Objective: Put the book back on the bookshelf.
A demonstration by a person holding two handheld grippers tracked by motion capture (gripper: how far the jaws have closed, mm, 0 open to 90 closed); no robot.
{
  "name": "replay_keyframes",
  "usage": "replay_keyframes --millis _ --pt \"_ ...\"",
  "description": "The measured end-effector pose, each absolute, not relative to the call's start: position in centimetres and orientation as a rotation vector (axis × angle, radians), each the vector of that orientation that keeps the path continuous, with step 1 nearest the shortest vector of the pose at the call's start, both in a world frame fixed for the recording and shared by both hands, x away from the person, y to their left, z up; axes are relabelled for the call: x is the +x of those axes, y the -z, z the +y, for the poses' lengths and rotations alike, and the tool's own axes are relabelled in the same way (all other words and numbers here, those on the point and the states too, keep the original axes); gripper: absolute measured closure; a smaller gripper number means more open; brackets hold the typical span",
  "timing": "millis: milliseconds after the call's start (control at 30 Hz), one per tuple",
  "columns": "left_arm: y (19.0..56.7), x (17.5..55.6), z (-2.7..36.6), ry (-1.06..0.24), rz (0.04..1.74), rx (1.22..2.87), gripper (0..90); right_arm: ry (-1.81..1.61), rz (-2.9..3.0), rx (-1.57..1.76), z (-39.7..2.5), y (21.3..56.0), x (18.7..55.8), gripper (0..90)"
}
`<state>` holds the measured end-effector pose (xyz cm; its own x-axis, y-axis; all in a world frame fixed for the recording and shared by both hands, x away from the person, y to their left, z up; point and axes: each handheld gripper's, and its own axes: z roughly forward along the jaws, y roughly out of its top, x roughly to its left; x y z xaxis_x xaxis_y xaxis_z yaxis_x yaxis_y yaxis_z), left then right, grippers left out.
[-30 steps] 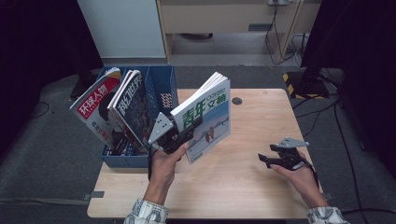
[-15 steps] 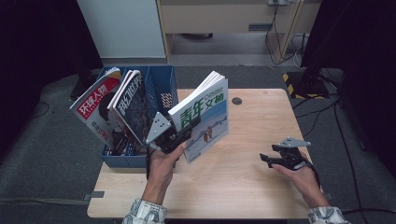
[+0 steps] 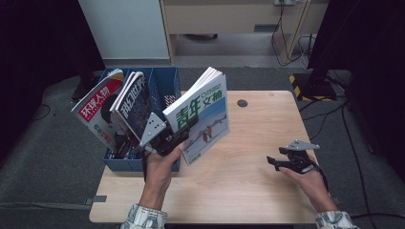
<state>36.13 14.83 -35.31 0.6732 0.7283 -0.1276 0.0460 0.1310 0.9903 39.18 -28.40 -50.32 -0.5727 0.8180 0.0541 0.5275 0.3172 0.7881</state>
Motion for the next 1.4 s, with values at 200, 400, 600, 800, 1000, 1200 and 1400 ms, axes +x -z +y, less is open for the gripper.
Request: replay_keyframes --millis 200,400,600,800,1000,1200,1400 --pt "34.6 36.0 15.8 -0.586 0.72 1.363 73.7 -1.132 2.235 1.203 -28.4 50.3 39.2 30.7" --pt "34.1 35.8 16.9 -0.603 0.745 1.345 73.7 -1.131 2.233 1.204 -28.5 50.3 39.2 30.7" --pt "33.9 35.7 17.7 -0.615 0.767 1.342 73.7 -1.132 2.233 1.203 -28.4 50.3 39.2 30.7" --pt "33.6 35.3 18.5 -0.618 0.777 1.322 73.7 -1.137 2.222 1.201 -28.6 50.2 39.2 30.9" --pt "33.1 34.9 19.3 -0.636 0.793 1.319 73.8 -1.136 2.229 1.196 -28.6 50.2 39.2 30.9" --pt "32.9 34.6 20.2 -0.653 0.816 1.321 73.8 -1.142 2.219 1.208 -28.7 50.2 39.2 31.0" --pt "32.7 34.5 20.7 -0.66 0.82 1.331 73.7 -1.143 2.222 1.205 -28.6 50.1 39.2 31.1"
